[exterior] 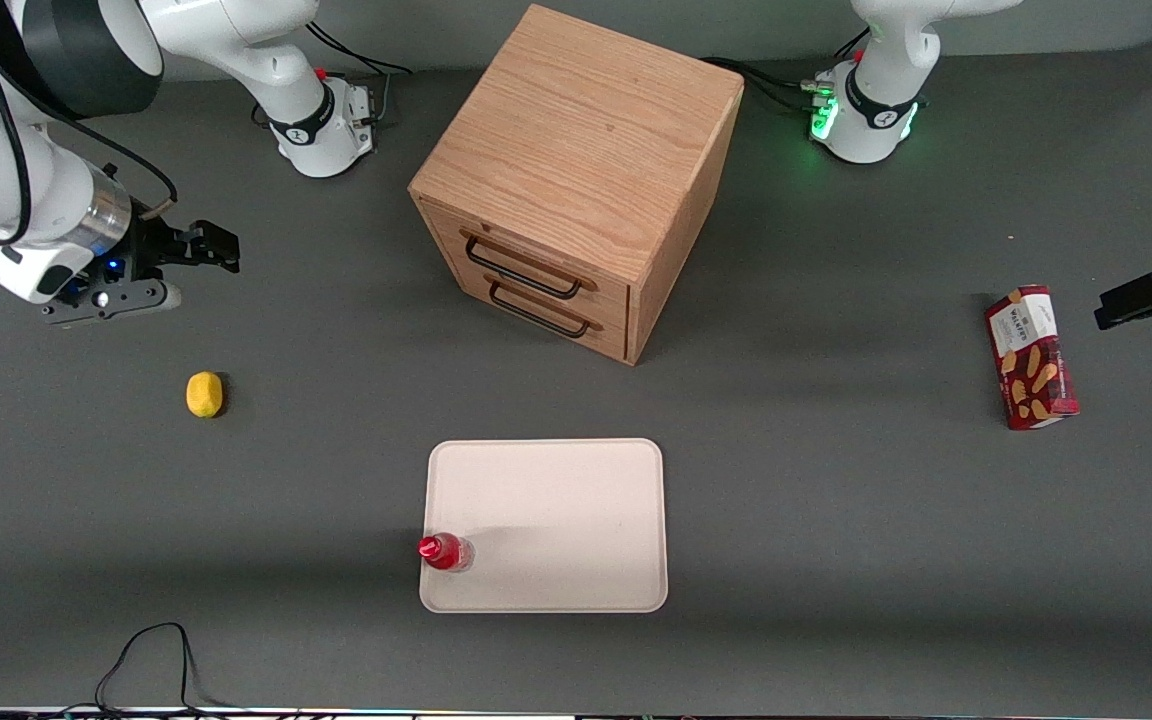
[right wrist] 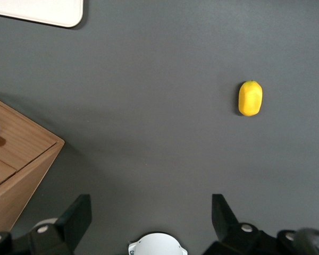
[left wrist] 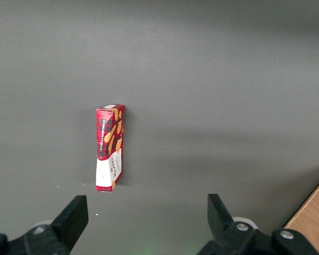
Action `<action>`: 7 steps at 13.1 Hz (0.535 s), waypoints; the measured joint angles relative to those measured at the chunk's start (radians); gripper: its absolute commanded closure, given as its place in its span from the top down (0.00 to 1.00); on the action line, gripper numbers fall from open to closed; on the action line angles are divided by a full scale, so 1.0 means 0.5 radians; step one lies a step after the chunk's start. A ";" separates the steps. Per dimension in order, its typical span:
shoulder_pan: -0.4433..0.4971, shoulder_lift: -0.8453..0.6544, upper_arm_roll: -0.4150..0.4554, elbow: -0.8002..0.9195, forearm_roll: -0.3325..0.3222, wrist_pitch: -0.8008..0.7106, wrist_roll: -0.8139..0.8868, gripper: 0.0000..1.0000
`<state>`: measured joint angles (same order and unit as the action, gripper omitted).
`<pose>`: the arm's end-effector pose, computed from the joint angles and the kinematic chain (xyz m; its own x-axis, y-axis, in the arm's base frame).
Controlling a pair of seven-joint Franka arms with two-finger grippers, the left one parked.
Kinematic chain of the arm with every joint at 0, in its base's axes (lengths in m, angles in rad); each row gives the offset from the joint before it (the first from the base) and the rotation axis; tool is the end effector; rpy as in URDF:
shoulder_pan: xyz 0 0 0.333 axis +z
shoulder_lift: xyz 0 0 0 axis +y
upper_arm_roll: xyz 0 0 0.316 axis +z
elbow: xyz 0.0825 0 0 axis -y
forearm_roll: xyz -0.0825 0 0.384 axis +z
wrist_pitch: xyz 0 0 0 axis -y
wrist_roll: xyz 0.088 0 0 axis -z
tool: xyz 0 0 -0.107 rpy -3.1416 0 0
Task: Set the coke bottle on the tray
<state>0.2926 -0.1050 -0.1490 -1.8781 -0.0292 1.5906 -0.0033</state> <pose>0.5046 0.0671 0.5378 0.9720 0.1481 -0.1826 0.1529 -0.9882 0.0124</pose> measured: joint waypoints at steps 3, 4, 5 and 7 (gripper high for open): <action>-0.044 -0.011 -0.015 0.019 -0.001 0.006 0.000 1.00; -0.090 -0.010 -0.008 0.034 -0.001 0.003 -0.004 1.00; -0.137 -0.010 0.006 0.049 -0.001 0.001 -0.012 1.00; -0.184 -0.009 0.026 0.074 -0.001 -0.001 -0.020 1.00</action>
<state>0.2006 -0.1093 -0.1358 -1.8411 -0.0298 1.5903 -0.0135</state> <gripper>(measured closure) 0.000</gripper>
